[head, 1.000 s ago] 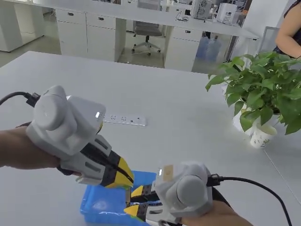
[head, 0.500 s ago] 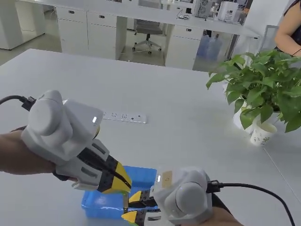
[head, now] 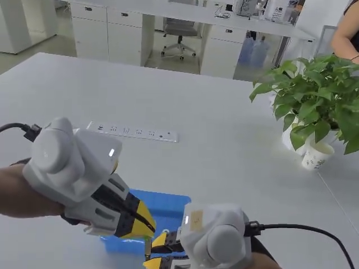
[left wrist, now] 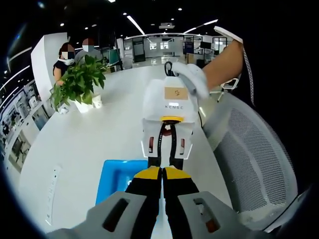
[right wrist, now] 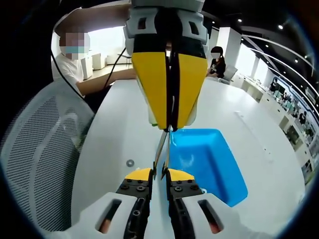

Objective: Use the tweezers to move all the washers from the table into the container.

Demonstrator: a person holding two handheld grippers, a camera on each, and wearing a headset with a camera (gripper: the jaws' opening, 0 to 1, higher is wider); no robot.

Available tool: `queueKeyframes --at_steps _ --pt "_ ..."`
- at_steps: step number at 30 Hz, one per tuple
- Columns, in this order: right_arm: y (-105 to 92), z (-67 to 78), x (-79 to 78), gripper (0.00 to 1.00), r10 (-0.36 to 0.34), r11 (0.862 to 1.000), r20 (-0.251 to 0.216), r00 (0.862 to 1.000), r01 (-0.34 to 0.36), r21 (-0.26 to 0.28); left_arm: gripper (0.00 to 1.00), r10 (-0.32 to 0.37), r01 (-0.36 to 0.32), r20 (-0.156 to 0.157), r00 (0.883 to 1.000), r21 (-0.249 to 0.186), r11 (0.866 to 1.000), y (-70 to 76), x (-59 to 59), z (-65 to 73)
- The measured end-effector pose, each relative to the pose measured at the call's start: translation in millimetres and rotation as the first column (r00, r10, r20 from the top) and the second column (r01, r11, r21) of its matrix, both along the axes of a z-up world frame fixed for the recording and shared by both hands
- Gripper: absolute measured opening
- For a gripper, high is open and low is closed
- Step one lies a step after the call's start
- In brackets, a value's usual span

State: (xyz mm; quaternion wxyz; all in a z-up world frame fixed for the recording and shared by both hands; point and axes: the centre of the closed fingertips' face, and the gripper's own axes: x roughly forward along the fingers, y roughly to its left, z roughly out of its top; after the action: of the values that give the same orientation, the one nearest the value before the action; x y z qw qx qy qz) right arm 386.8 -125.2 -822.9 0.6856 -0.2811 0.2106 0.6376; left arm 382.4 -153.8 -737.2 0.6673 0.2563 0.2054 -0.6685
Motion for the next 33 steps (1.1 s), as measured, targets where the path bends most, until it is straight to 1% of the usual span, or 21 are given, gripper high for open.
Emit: queueKeyframes --at_steps 5,13,23,29,33 --pt "1.3 -6.1 -5.3 0.12 0.001 1.000 -0.005 1.000 -0.001 -0.001 0.04 0.000 0.000 -0.006 1.000 0.004 1.000 1.7 -4.4 -5.8" --pt "4.4 -15.8 -15.8 0.12 0.018 1.000 -0.024 1.000 -0.018 -0.008 0.04 0.000 0.000 -0.024 1.000 0.006 1.000 2.5 -12.4 -16.0" --pt "4.1 -22.6 -19.3 0.12 0.015 1.000 -0.036 0.999 -0.016 -0.007 0.04 0.001 -0.001 -0.039 0.999 0.002 1.000 2.5 -17.4 -22.8" --pt "3.2 -29.7 -23.1 0.12 0.015 1.000 -0.037 0.999 -0.016 -0.016 0.04 0.000 0.000 -0.046 0.999 0.008 1.000 2.4 -20.5 -29.6" --pt "3.1 -31.6 -24.5 0.12 0.019 1.000 -0.038 0.999 -0.020 -0.022 0.04 -0.001 0.002 -0.052 0.999 0.008 1.000 2.2 -22.2 -32.1"
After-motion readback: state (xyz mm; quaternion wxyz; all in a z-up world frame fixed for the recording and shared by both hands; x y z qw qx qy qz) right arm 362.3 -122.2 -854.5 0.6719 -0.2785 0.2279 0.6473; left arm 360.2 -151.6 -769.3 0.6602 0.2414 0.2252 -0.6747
